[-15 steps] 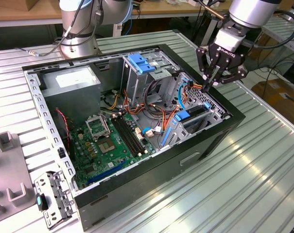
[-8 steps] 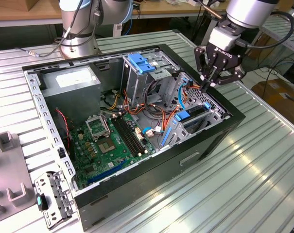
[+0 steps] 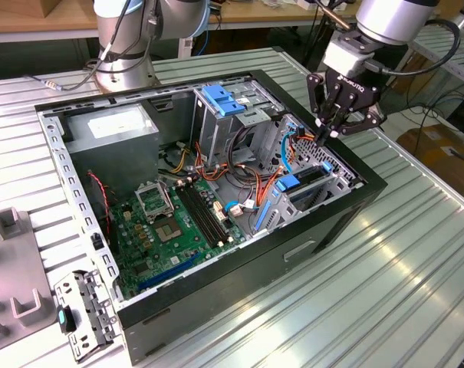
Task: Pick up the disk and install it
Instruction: 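Insert the first disk wire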
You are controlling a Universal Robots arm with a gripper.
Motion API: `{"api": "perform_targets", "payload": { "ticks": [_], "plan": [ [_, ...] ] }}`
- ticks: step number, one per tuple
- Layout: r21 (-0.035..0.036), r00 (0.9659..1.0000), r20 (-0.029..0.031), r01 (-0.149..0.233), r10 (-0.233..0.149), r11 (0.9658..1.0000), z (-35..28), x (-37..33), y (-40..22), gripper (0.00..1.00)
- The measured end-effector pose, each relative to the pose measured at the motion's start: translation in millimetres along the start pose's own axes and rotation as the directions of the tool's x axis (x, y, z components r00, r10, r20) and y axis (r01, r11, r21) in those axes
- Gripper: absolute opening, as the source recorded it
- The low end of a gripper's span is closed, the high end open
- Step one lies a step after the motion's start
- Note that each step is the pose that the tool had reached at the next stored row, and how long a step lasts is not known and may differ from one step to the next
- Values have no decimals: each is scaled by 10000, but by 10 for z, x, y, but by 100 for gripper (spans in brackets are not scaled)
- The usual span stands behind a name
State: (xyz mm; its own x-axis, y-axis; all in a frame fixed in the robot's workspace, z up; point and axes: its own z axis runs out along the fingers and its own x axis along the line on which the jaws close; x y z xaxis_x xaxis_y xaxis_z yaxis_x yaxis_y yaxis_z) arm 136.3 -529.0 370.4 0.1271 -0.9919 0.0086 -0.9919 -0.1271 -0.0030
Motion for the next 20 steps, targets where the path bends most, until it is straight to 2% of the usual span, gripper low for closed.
{"api": "perform_targets", "payload": {
  "ticks": [2, 9, 12, 14, 16, 18, 20],
  "plan": [
    [-4, 9986, -1, -533, 533, 9986, 1, 0, 0, 17],
    [9, 9983, -2, -586, 586, 9983, 2, -4, 31, 17],
    [6, 9950, -4, -996, 996, 9950, 12, -5, 32, 17],
    [8, 9940, -6, -1089, 1089, 9940, 24, -5, 41, 17],
    [57, 9940, -6, -1089, 1089, 9940, 34, -11, 101, 17],
    [151, 9940, -4, -1089, 1090, 9939, 42, -21, 185, 17],
    [219, 9940, -4, -1090, 1090, 9938, 53, -7, 211, 17]
  ]
}}
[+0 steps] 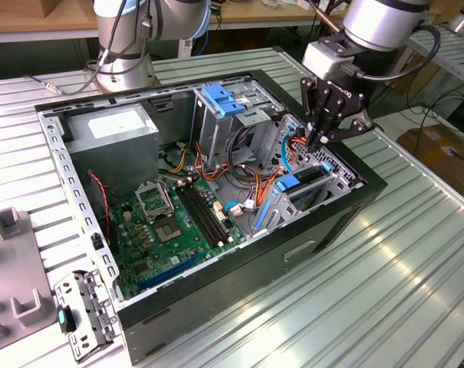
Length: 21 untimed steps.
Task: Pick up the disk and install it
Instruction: 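Insert the first disk wire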
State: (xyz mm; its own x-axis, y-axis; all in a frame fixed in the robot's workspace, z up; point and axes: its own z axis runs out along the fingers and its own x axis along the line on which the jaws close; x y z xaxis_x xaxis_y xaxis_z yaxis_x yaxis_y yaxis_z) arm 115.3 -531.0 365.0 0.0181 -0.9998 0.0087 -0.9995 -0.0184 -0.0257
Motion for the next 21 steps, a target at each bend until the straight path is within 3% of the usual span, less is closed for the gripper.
{"api": "perform_targets", "payload": {
  "ticks": [5, 7, 8, 15, 21],
  "plan": [
    [137, 10000, -4, 0, 0, 9999, 61, 89, 4, 17],
    [318, 10000, 3, -3, 3, 9995, 74, 105, 52, 17],
    [351, 10000, 9, -7, 7, 9994, 76, 105, 66, 17],
    [357, 9987, 3, -517, 518, 9980, 98, 134, 80, 17],
    [357, 9986, 2, -527, 527, 9980, 98, 140, 80, 17]
  ]
}}
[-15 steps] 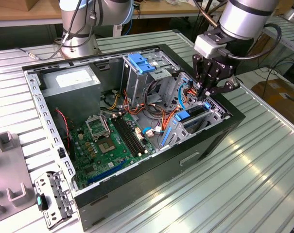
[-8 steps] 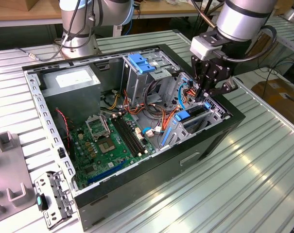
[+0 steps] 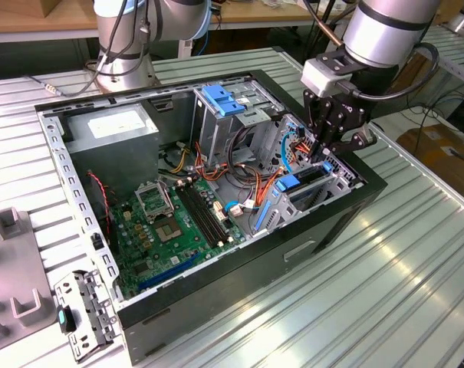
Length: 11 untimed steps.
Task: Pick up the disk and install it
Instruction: 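Insert the first disk wire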
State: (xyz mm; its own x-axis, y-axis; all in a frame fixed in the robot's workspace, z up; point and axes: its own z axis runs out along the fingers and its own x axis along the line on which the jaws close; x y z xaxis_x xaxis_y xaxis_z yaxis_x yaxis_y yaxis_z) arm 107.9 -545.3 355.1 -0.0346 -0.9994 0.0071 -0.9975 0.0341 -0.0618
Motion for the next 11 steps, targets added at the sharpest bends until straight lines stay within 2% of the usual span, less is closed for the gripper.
{"api": "perform_targets", "payload": {
  "ticks": [6, 11],
  "plan": [
    [0, 10000, 0, -3, 3, 10000, 0, 1, 0, 17],
    [0, 10000, 1, -9, 9, 10000, 0, 6, 95, 17]
  ]
}}
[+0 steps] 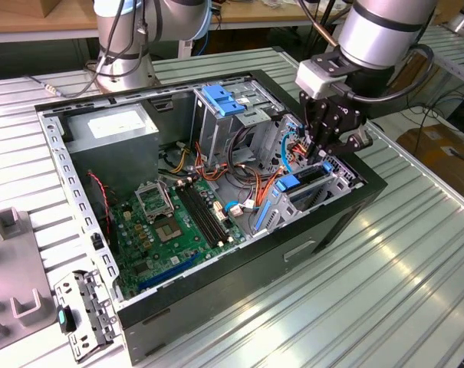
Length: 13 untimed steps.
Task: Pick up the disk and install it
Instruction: 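Insert the first disk wire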
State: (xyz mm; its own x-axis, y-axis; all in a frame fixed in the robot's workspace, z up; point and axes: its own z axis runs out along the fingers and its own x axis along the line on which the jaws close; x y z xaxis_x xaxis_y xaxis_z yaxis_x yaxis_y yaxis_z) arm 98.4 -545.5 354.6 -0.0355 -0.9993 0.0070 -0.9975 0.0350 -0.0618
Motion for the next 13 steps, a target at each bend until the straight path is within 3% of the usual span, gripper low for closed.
{"api": "perform_targets", "payload": {
  "ticks": [13],
  "plan": [
    [-1, 10000, -5, -42, 42, 10000, 16, 22, -2, 17]
  ]
}}
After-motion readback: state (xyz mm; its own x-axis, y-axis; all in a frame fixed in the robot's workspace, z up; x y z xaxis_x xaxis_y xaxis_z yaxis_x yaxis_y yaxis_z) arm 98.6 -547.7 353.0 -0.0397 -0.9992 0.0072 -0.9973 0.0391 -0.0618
